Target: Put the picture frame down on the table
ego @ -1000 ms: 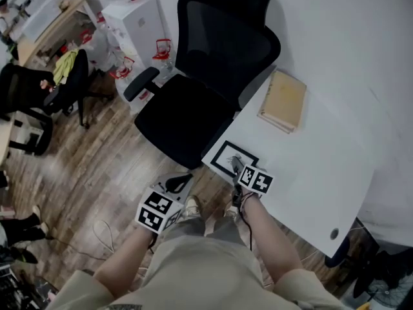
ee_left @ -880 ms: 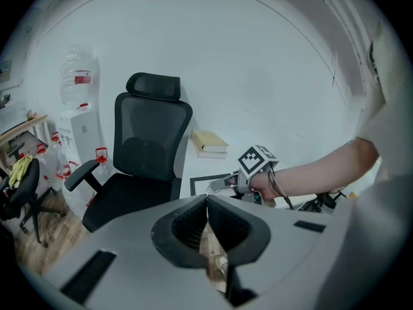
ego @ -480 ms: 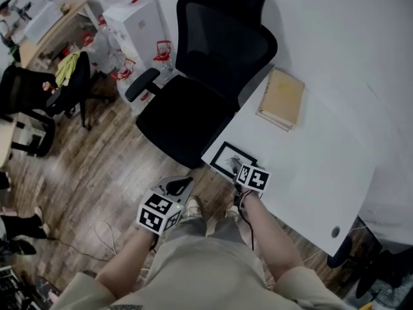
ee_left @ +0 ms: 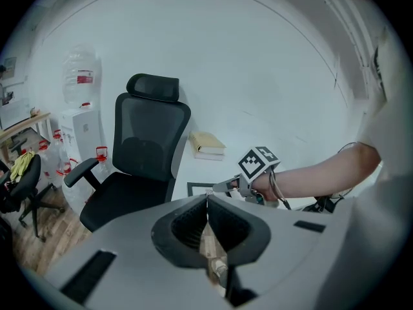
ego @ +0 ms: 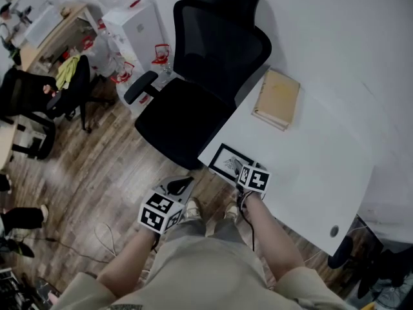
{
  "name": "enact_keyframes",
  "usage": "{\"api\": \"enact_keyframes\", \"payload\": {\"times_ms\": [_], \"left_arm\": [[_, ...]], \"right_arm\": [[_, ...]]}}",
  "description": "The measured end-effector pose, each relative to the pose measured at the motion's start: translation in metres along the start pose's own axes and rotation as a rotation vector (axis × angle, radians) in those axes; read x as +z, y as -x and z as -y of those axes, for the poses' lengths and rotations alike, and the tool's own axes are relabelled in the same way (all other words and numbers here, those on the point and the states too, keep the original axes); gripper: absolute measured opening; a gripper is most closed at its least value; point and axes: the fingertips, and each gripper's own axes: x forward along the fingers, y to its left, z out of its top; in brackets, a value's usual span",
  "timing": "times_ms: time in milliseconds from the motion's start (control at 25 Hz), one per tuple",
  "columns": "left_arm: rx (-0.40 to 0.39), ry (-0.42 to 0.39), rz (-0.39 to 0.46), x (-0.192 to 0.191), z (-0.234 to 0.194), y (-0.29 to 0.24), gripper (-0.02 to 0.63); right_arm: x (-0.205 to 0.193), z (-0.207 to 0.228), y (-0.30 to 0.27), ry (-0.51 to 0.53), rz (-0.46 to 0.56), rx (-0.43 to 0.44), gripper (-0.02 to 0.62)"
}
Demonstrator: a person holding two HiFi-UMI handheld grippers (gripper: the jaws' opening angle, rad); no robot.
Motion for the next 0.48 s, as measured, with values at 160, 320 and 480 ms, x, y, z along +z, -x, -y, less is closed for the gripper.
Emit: {"api": "enact_keyframes", "payload": {"times_ms": [160,320,480], "left_arm": [[0.018,-0.004,0.027,0.012,0.001,0.001,0.023],[0.041,-0.019,0.065,0.03,-0.001,0.006,0.022],[0.072,-0.035,0.115,0.054,-0.006,0.015,0.023]], "right_arm": [[0.013,0.0,0.017,0.027,0.033,0.026,0.38],[0.039,-0.008,0.049,0.031,0.103,0.07,0.289],[0.073,-0.025,0.087,0.08,0.205,0.134,0.228]]}}
